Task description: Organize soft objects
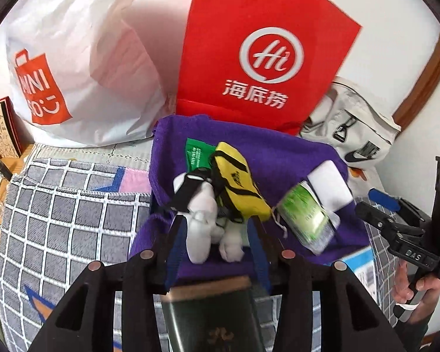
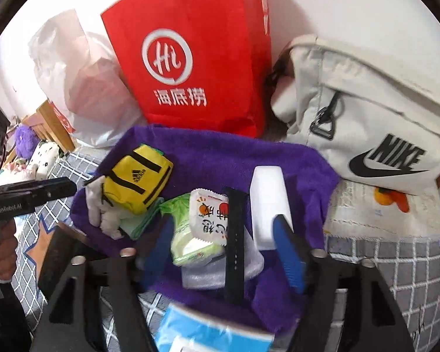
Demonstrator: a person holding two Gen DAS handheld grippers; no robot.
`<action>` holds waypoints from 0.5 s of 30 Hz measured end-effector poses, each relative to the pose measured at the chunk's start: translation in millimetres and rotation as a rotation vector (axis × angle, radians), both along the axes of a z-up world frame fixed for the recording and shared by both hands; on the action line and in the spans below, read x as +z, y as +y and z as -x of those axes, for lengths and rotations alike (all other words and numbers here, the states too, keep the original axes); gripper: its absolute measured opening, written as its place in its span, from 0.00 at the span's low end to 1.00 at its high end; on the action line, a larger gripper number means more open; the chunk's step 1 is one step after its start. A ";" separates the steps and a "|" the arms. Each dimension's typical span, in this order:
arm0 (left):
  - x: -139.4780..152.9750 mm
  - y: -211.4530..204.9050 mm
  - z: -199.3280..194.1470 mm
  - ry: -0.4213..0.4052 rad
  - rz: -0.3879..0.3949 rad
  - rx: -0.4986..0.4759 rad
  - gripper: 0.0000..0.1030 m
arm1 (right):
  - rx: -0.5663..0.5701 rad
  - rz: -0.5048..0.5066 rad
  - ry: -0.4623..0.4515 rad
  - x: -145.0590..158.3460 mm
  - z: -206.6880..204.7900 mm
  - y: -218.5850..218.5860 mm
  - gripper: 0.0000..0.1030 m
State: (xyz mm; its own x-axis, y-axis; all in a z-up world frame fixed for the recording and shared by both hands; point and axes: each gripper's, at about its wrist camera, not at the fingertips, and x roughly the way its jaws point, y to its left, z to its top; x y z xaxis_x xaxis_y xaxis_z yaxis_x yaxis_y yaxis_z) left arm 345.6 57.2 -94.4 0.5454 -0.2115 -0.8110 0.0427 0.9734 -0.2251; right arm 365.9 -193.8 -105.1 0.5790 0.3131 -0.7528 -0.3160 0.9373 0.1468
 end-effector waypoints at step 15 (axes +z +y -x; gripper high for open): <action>58.7 -30.1 109.1 -0.128 -0.018 -0.056 0.62 | -0.097 0.053 -0.103 54.4 123.2 6.3 0.95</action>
